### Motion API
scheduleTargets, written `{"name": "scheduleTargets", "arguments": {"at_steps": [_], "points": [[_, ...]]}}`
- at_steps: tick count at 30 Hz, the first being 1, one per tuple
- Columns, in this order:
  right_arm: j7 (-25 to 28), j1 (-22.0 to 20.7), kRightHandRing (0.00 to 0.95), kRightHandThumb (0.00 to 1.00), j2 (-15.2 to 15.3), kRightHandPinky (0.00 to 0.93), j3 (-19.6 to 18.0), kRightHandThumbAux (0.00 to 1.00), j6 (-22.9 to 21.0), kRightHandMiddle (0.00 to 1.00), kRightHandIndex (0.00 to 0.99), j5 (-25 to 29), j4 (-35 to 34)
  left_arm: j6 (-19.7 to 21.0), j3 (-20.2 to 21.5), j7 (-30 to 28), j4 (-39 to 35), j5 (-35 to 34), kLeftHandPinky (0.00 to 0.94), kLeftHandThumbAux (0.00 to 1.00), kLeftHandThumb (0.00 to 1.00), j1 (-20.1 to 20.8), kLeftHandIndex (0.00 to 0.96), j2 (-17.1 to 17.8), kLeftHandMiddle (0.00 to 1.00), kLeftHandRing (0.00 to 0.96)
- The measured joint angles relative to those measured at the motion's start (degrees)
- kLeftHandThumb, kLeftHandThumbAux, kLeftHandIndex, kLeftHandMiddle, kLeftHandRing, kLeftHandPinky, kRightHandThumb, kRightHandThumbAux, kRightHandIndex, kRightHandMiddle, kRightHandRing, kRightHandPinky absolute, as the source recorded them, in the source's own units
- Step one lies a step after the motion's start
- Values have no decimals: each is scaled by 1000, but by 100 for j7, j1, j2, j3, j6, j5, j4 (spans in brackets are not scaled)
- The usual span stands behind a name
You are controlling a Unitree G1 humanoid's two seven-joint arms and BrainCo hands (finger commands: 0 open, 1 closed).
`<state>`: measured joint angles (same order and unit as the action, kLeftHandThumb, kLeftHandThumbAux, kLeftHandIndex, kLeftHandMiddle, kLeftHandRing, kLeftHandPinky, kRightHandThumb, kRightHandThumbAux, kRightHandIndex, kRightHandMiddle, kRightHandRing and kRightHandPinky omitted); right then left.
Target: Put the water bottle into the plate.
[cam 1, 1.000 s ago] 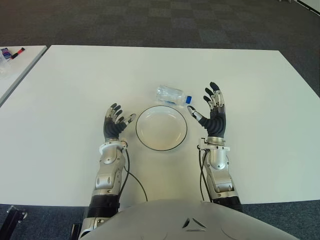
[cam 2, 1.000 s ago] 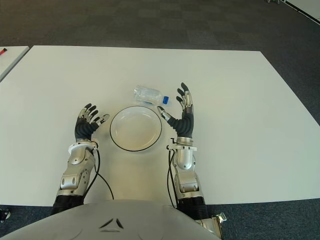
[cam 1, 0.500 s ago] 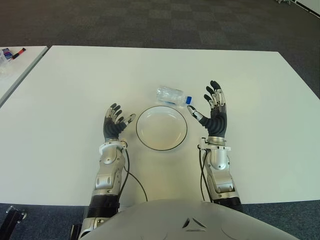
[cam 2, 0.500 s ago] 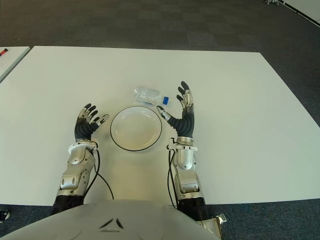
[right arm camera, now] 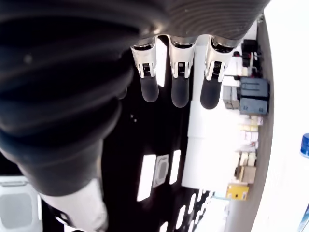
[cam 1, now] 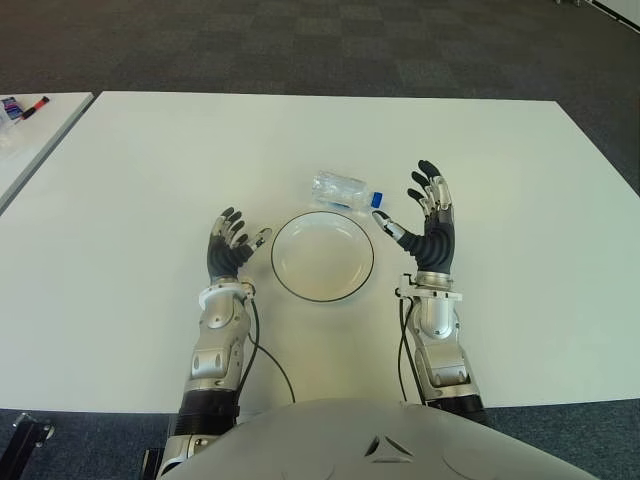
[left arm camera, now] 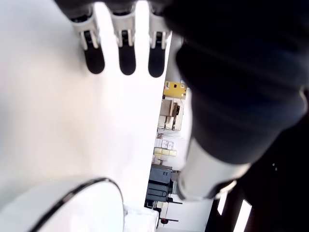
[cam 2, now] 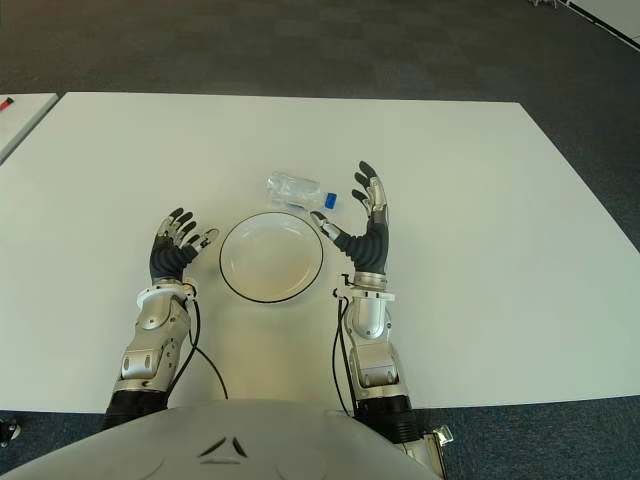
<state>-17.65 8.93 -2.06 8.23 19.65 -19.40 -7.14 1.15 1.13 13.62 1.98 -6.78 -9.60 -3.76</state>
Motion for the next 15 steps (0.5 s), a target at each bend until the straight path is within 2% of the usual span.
{"name": "scheduleTargets", "arguments": {"at_steps": [9,15], "points": [[-119,-1,246,491,341,297,-79,592,-476,232,195,-1123,-318,-48,0,0,34,8,178,940,34,1,158,-1,162,146],[-335,-55,242,520,495,282,-149,540,-850,240,206,-1798,-474,-48,-1,0,43,9,174,945,34,2,155,-2,160,144]]}}
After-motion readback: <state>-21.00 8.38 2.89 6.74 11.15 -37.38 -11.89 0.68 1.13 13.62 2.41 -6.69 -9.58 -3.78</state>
